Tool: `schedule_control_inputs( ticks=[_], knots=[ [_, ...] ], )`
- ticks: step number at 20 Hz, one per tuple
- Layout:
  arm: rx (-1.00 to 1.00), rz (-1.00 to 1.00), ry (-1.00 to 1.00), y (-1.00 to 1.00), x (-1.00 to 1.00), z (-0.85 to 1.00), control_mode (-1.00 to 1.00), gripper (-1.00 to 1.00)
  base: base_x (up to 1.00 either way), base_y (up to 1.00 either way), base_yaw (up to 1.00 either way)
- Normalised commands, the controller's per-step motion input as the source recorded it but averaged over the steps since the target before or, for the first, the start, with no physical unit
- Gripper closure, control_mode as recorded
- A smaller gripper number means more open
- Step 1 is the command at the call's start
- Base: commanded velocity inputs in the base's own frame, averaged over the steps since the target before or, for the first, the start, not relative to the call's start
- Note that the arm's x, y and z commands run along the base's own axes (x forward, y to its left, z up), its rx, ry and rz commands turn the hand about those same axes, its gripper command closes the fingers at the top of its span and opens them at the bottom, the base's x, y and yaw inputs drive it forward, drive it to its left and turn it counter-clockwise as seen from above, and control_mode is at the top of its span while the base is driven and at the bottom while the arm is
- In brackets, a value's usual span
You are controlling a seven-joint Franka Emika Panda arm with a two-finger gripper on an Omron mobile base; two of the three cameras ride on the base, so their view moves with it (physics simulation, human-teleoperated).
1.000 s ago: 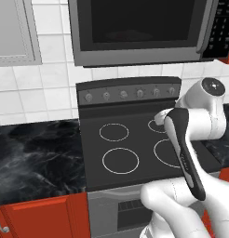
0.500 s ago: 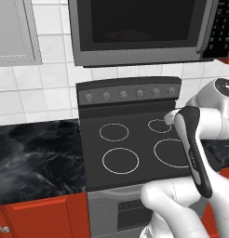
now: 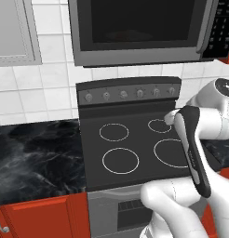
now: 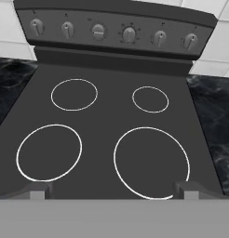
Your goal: The microwave is finished heating the fish and sweet potato. Take the bowl containing the food and place it on the dining counter.
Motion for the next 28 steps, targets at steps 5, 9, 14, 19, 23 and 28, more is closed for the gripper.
schedule_control_inputs(
  ticks=[5,9,14,19,23,28],
  knots=[
    [0.0,0.0,0.0,0.0,0.0,0.0,-1.0,-1.0,0.0,0.0,0.0],
    [0.0,0.0,0.0,-0.09,0.0,0.0,1.0,-1.0,0.0,-0.09,0.0],
    [0.0,0.0,0.0,0.0,0.0,0.0,1.0,-1.0,0.0,-0.53,0.0],
    [0.0,0.0,0.0,0.0,0.0,0.0,1.0,-1.0,0.0,-0.56,0.0],
    [0.0,0.0,0.0,0.0,0.0,0.0,1.0,-1.0,0.0,-0.42,0.0],
    [0.0,0.0,0.0,0.0,0.0,0.0,1.0,-1.0,0.0,-0.17,0.0]
  ],
)
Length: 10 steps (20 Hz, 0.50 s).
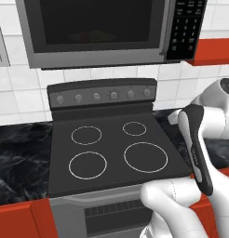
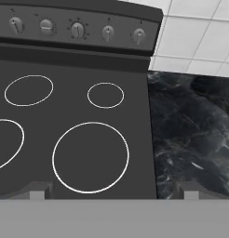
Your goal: The microwave is finished heating the fish and sweet potato. Take the bowl containing the food and place it on the dining counter.
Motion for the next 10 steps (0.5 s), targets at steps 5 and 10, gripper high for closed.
schedule_control_inputs(
  ticks=[5,10],
  knots=[
    [0.0,0.0,0.0,0.0,0.0,0.0,-1.0,-1.0,0.0,0.0,0.0],
    [0.0,0.0,0.0,0.0,0.0,0.0,-1.0,-1.0,0.0,0.0,0.0]
  ],
)
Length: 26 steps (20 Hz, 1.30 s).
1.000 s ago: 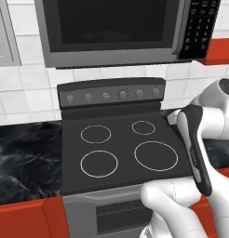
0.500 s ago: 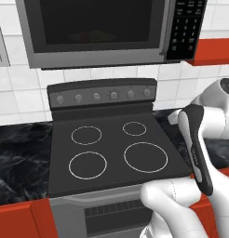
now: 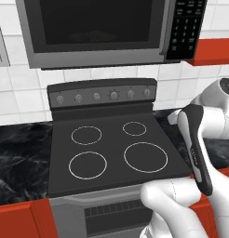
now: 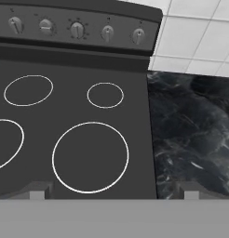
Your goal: The microwave is finished heating the fish and sweet potato. Take the bowl containing the food and place it on the dining counter.
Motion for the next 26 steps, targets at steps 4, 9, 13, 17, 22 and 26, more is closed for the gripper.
schedule_control_inputs(
  ticks=[4,9,13,17,22,26],
  knots=[
    [0.0,0.0,0.0,0.0,0.0,0.0,-1.0,-1.0,0.0,0.0,0.0],
    [0.0,0.0,-0.2,0.0,-0.16,0.19,-1.0,-1.0,0.0,0.0,0.0],
    [0.0,0.0,-0.4,0.0,-0.26,0.47,-1.0,-1.0,0.0,0.0,0.0],
    [0.0,0.0,-0.44,0.0,-0.2,0.53,-1.0,-1.0,0.0,0.0,0.0],
    [0.0,0.0,-0.41,0.01,-0.06,0.62,-1.0,-1.0,0.0,0.0,0.0],
    [0.0,0.0,-0.38,0.0,0.0,0.74,-1.0,-1.0,0.0,0.0,0.0]
  ],
)
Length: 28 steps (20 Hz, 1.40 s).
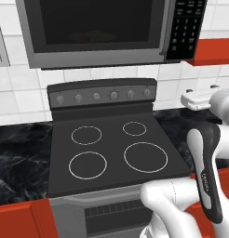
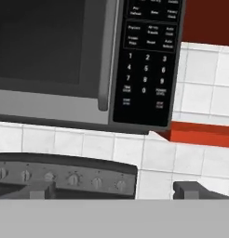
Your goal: The microwave is finished heating the fish and sweet potato. Take the bowl containing the food and place it on the dining counter.
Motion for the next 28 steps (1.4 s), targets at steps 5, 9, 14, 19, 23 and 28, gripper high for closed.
schedule_control_inputs(
  ticks=[5,9,14,19,23,28],
  knots=[
    [0.0,0.0,-0.2,0.0,-0.02,0.84,-1.0,-1.0,0.0,0.0,0.0],
    [0.0,0.0,-0.04,0.0,-0.02,0.98,-1.0,-1.0,0.0,0.0,0.0],
    [0.0,0.04,0.01,0.0,0.0,0.89,-1.0,-1.0,0.0,0.0,0.0],
    [0.0,0.04,0.0,0.0,0.15,0.24,-1.0,-1.0,0.0,0.0,0.0],
    [0.0,0.0,0.0,0.02,0.35,-0.05,-1.0,-1.0,0.0,0.0,0.0],
    [0.0,0.0,0.0,0.04,0.75,-0.05,-1.0,-1.0,0.0,0.0,0.0]
  ],
)
